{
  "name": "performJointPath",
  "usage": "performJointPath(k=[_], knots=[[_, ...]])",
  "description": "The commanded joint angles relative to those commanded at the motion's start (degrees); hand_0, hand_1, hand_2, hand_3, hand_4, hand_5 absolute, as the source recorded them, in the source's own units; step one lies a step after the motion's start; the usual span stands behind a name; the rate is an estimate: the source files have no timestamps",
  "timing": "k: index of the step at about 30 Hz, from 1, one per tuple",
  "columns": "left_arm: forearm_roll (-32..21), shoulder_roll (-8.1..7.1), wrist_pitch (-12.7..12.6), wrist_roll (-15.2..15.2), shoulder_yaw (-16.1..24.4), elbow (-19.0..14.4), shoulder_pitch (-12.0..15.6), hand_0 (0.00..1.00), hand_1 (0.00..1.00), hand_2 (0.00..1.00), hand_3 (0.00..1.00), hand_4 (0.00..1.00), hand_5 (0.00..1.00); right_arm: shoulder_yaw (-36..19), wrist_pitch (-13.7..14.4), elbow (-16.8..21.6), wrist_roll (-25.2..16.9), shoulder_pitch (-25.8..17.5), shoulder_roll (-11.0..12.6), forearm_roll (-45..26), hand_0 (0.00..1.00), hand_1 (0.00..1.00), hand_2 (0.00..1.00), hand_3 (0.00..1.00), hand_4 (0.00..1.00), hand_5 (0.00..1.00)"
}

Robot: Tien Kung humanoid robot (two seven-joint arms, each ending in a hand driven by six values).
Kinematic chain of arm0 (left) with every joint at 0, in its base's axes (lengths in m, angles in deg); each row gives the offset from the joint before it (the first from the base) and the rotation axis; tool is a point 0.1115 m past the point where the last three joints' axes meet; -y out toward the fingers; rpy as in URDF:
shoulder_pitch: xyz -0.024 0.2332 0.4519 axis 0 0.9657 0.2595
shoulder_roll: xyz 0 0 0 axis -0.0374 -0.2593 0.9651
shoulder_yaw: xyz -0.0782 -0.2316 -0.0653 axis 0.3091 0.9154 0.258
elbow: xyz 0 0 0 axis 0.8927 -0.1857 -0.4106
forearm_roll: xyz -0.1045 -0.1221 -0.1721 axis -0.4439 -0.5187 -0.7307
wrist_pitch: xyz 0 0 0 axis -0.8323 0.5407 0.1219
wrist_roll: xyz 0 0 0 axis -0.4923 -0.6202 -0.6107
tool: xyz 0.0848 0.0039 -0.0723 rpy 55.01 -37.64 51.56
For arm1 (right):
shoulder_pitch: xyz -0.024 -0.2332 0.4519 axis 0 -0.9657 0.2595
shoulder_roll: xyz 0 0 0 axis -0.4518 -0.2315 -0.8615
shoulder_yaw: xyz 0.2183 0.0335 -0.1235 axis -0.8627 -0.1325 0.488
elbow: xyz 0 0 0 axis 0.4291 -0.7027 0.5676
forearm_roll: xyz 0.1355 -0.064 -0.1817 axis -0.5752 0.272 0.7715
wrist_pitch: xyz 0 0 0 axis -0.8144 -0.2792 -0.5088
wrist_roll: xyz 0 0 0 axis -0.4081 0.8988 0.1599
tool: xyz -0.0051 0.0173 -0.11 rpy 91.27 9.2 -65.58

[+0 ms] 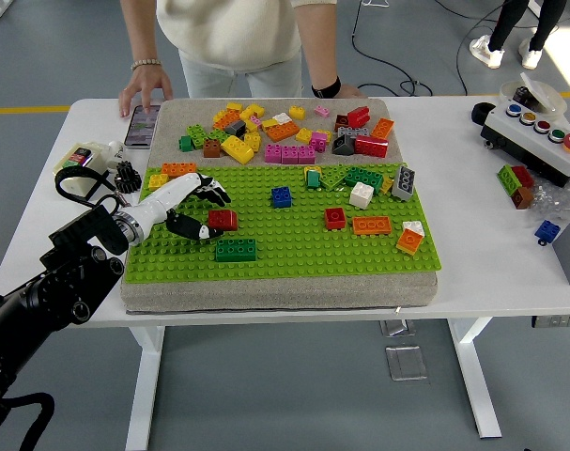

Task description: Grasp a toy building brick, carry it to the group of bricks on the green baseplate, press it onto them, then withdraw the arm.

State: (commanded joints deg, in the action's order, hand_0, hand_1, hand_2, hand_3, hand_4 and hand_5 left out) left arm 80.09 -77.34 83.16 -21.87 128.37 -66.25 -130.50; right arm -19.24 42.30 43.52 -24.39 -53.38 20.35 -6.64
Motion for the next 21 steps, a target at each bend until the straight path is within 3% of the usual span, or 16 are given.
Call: performJointPath(k=[14, 19, 21], knots=[[-0.6, 0.15, -0.5, 0.2, -0.5, 1.0, 0.1, 0.687, 0.669, 0.603, 0.583, 0.886, 0.002, 0.2, 0.0, 0.0, 0.1, 0.0, -0.1, 0.0, 0.754, 0.673, 0.721, 0.640, 0.909, 0.504], [-1.0, 0.23, -0.8, 0.4, -0.7, 1.2, 0.2, 0.656, 0.641, 0.593, 0.569, 0.874, 0.002, 0.4, 0.0, 0.0, 0.1, -0.1, -0.1, 0.0, 0.754, 0.673, 0.721, 0.639, 0.909, 0.504], [-1.3, 0.26, -1.0, 0.4, -0.8, 1.3, 0.2, 0.601, 0.591, 0.575, 0.542, 0.823, 0.002, 0.4, 0.0, 0.0, 0.1, -0.1, -0.2, 0.0, 0.754, 0.673, 0.721, 0.639, 0.909, 0.505]])
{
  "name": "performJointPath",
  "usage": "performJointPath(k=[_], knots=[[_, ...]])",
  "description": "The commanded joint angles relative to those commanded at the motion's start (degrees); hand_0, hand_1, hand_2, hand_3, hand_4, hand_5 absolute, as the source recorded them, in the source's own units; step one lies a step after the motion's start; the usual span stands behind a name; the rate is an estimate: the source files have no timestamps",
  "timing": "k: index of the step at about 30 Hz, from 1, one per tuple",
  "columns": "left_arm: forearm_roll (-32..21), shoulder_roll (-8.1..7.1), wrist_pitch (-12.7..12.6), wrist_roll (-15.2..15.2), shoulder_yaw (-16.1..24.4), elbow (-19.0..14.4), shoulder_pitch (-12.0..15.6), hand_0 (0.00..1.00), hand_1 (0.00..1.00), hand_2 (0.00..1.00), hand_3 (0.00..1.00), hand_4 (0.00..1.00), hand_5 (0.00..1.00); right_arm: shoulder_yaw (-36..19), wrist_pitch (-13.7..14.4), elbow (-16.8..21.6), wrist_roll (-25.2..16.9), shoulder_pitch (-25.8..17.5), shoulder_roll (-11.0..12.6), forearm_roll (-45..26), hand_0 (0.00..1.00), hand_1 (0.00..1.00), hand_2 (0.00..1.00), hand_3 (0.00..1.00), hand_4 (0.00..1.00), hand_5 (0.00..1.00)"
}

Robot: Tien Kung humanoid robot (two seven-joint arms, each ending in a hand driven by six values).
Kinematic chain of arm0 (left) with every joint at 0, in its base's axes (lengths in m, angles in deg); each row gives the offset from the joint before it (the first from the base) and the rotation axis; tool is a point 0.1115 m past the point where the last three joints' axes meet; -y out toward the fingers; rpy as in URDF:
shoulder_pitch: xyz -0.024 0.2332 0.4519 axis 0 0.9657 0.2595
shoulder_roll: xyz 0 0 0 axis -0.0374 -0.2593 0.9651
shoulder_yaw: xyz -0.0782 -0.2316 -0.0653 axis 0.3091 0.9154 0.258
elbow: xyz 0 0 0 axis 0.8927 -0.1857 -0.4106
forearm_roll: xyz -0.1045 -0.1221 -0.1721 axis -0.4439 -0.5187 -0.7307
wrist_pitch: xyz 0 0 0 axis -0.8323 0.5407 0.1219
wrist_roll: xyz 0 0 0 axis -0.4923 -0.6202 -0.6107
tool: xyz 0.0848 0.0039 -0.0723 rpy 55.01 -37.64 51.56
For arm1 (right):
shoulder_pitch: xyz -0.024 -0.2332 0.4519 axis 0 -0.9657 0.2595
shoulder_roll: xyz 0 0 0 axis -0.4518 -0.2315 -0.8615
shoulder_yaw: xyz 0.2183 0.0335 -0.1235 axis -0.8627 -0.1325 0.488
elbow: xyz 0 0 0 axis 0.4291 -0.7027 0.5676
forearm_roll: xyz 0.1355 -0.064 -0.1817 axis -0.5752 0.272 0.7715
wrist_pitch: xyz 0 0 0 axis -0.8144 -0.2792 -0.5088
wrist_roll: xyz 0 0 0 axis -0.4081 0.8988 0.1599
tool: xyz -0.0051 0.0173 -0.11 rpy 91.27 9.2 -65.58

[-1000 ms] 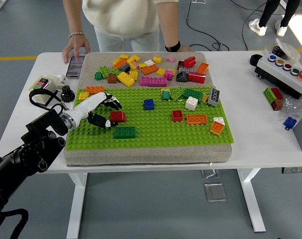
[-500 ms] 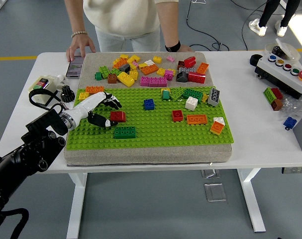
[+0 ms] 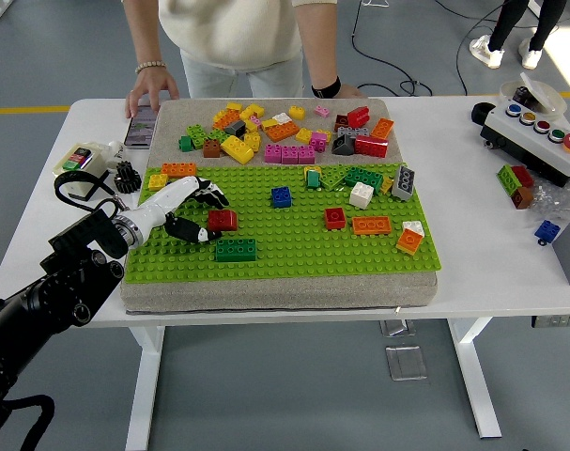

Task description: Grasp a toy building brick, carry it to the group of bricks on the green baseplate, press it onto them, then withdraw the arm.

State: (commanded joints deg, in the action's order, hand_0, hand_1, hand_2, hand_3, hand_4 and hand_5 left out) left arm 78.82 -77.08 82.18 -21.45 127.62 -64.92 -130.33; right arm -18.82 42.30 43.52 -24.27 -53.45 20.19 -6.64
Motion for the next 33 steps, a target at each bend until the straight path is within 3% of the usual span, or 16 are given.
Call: performJointPath(k=[12, 33], knots=[[-1.2, 0.25, -0.8, 0.1, -0.3, 0.3, -0.2, 0.593, 0.571, 0.577, 0.540, 0.763, 0.002, 0.0, -0.1, 0.0, 0.0, 0.1, 0.0, 0.1, 0.754, 0.673, 0.721, 0.639, 0.910, 0.505], [-2.1, 0.63, -1.6, 0.5, -0.4, 0.6, 0.1, 0.563, 0.564, 0.577, 0.541, 0.782, 0.002, -0.5, -0.1, 0.0, 0.0, 0.0, 0.0, -0.1, 0.754, 0.673, 0.721, 0.638, 0.909, 0.505]])
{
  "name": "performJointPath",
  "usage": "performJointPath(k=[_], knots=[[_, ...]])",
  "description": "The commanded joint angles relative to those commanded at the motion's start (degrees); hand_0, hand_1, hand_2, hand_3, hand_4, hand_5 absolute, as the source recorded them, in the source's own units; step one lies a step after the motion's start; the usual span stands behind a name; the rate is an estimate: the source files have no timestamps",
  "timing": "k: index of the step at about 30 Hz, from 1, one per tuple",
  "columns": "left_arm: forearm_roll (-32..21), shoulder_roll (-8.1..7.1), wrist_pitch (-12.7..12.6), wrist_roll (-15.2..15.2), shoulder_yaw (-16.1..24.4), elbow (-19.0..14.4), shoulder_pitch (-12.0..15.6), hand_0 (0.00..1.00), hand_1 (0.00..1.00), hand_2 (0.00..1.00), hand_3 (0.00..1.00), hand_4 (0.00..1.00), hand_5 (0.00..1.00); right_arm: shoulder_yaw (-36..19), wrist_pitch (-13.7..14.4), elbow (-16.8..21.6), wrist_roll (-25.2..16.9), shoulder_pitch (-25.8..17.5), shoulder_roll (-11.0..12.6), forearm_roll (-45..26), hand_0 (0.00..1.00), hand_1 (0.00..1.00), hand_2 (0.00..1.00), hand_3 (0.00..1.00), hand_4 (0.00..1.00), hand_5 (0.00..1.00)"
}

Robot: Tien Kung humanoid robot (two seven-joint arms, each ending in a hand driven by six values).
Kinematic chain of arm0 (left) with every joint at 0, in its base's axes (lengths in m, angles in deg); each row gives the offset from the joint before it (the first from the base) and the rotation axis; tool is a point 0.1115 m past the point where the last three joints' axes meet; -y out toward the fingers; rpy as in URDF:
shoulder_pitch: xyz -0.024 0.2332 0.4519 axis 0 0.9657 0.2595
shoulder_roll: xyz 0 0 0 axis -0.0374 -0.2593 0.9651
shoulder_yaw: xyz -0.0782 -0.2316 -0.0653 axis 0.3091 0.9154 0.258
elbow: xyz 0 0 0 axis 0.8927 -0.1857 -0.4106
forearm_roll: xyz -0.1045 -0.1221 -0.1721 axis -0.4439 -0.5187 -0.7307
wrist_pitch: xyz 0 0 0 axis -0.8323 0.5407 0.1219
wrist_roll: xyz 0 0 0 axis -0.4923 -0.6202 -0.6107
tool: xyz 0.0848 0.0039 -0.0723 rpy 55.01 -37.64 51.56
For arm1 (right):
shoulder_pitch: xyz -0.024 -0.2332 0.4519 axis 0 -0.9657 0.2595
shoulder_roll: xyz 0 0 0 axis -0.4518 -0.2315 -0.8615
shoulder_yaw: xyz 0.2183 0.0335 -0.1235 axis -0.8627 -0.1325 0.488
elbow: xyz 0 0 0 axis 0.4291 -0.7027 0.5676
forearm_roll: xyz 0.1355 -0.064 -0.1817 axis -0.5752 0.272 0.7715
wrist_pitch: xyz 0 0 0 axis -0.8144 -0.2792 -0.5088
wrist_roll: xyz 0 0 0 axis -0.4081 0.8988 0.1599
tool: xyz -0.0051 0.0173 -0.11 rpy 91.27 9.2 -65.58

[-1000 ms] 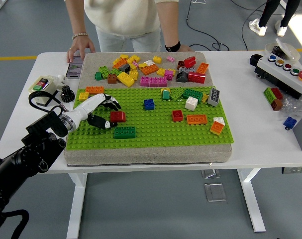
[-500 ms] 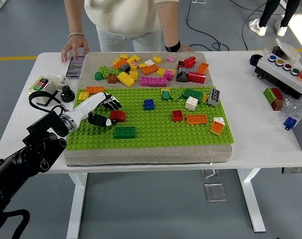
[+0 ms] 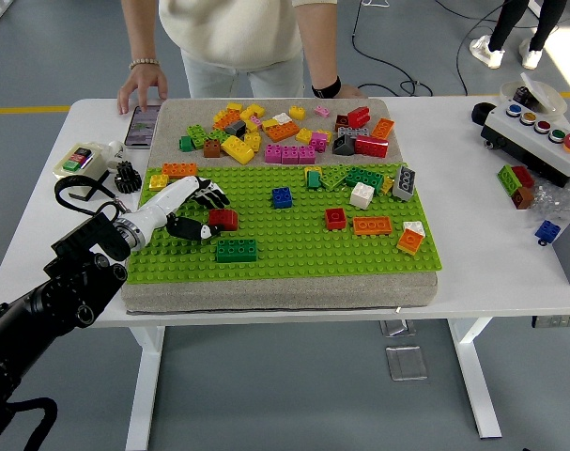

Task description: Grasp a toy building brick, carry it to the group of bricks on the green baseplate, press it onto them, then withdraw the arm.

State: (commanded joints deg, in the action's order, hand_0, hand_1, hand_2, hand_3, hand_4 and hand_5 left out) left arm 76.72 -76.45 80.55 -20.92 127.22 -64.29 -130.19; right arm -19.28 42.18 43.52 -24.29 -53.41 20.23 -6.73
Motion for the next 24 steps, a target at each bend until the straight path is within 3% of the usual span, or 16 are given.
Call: performJointPath(k=[16, 24], knots=[[-0.2, -0.48, -0.3, -0.2, 1.6, -1.8, 0.7, 0.548, 0.566, 0.584, 0.544, 0.792, 0.002, -0.1, 0.1, 0.0, 0.0, 0.0, 0.1, 0.0, 0.754, 0.673, 0.721, 0.638, 0.909, 0.505], [0.5, -1.02, 1.9, -0.4, 3.8, -4.1, 2.0, 0.552, 0.571, 0.590, 0.557, 0.795, 0.002, 0.0, 0.1, 0.0, -0.1, 0.0, 0.0, 0.0, 0.754, 0.673, 0.721, 0.637, 0.908, 0.504]])
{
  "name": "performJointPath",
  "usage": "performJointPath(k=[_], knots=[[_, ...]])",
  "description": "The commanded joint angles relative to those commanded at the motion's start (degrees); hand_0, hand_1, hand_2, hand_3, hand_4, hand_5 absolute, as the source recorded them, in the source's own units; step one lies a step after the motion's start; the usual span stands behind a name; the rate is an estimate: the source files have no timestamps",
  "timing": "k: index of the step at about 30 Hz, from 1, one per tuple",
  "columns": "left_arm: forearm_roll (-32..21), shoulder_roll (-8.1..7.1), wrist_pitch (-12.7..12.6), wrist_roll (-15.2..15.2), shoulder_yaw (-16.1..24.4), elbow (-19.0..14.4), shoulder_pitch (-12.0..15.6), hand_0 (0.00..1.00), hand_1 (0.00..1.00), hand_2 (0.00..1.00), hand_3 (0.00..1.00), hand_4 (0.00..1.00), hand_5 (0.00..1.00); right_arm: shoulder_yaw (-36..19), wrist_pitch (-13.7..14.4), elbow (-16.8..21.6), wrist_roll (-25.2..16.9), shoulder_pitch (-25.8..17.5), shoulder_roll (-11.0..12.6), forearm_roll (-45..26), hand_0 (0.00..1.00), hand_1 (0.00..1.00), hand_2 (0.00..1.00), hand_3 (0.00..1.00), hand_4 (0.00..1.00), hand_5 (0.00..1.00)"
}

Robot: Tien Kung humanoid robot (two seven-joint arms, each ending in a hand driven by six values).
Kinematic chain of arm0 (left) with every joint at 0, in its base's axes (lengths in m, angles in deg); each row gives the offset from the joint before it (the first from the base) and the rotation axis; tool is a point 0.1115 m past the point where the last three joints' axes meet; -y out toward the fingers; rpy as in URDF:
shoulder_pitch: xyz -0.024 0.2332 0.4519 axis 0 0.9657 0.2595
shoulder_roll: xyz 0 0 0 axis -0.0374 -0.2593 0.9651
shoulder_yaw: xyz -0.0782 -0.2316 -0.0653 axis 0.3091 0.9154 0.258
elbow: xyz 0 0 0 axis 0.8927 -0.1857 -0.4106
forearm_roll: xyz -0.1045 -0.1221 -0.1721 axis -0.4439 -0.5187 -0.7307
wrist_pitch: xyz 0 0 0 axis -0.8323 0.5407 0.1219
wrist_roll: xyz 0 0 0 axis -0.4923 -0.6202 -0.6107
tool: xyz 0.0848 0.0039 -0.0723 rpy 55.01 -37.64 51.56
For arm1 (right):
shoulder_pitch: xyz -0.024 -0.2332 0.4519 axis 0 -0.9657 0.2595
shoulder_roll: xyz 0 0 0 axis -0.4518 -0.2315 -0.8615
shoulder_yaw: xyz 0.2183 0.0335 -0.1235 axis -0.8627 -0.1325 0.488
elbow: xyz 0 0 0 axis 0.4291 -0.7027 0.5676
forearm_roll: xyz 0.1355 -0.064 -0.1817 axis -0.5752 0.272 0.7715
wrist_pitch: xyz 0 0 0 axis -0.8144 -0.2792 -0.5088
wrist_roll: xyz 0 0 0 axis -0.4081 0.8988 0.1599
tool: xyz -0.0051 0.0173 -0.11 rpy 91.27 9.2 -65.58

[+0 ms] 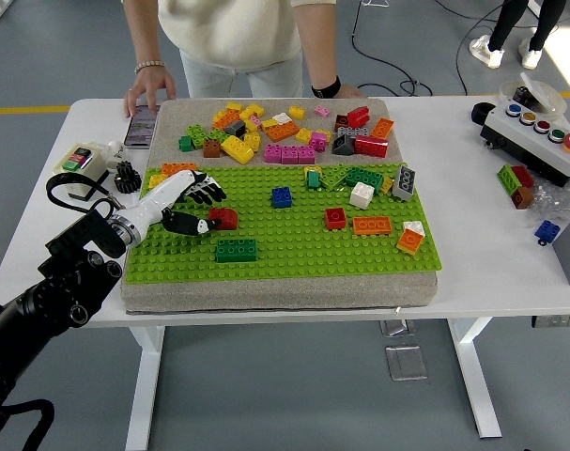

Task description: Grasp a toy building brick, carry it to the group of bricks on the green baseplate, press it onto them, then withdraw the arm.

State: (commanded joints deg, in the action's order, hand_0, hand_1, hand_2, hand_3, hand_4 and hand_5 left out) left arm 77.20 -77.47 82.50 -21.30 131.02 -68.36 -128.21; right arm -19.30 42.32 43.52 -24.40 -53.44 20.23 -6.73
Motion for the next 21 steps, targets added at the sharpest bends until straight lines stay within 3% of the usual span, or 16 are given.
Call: performJointPath(k=[6, 8, 9, 14, 15, 20, 21], knots=[[-1.8, -0.64, 3.8, -0.9, 3.5, -5.4, 2.4, 0.573, 0.575, 0.579, 0.547, 0.817, 0.002, 0.0, 0.0, 0.0, 0.0, -0.1, 0.0, 0.1, 0.755, 0.673, 0.721, 0.638, 0.909, 0.504], [-3.0, -0.86, 6.2, -0.9, 5.1, -7.5, 3.2, 0.573, 0.575, 0.579, 0.547, 0.817, 0.002, 0.1, -0.1, 0.0, 0.0, -0.2, 0.1, 0.1, 0.755, 0.673, 0.721, 0.638, 0.909, 0.504], [-3.1, -0.89, 6.7, -0.8, 5.4, -7.9, 3.3, 0.745, 0.728, 0.718, 0.784, 0.998, 0.002, 0.1, -0.1, 0.0, 0.0, -0.2, 0.1, 0.2, 0.755, 0.673, 0.721, 0.638, 0.909, 0.504], [-3.9, -1.02, 9.2, 0.4, 6.8, -9.3, 4.0, 0.745, 0.728, 0.718, 0.784, 0.998, 0.002, 0.2, 0.1, 0.0, -0.1, 0.0, -0.1, 0.1, 0.755, 0.673, 0.721, 0.638, 0.909, 0.504], [-3.8, -1.02, 9.7, 0.8, 6.9, -9.6, 4.1, 0.814, 0.790, 0.800, 0.878, 0.998, 0.048, 0.3, 0.1, 0.0, -0.1, 0.0, -0.1, 0.1, 0.753, 0.673, 0.721, 0.638, 0.908, 0.503], [-3.0, -0.96, 10.5, 1.6, 7.3, -10.6, 4.4, 0.814, 0.790, 0.800, 0.878, 0.998, 0.048, 0.2, 0.1, 0.0, 0.0, -0.1, 0.0, 0.1, 0.753, 0.673, 0.721, 0.638, 0.908, 0.503], [-2.9, -0.95, 10.6, 1.7, 7.4, -10.6, 4.4, 0.870, 0.823, 0.827, 0.914, 0.998, 0.071, 0.2, 0.1, 0.0, 0.0, -0.1, 0.0, 0.1, 0.753, 0.673, 0.721, 0.637, 0.907, 0.502]])
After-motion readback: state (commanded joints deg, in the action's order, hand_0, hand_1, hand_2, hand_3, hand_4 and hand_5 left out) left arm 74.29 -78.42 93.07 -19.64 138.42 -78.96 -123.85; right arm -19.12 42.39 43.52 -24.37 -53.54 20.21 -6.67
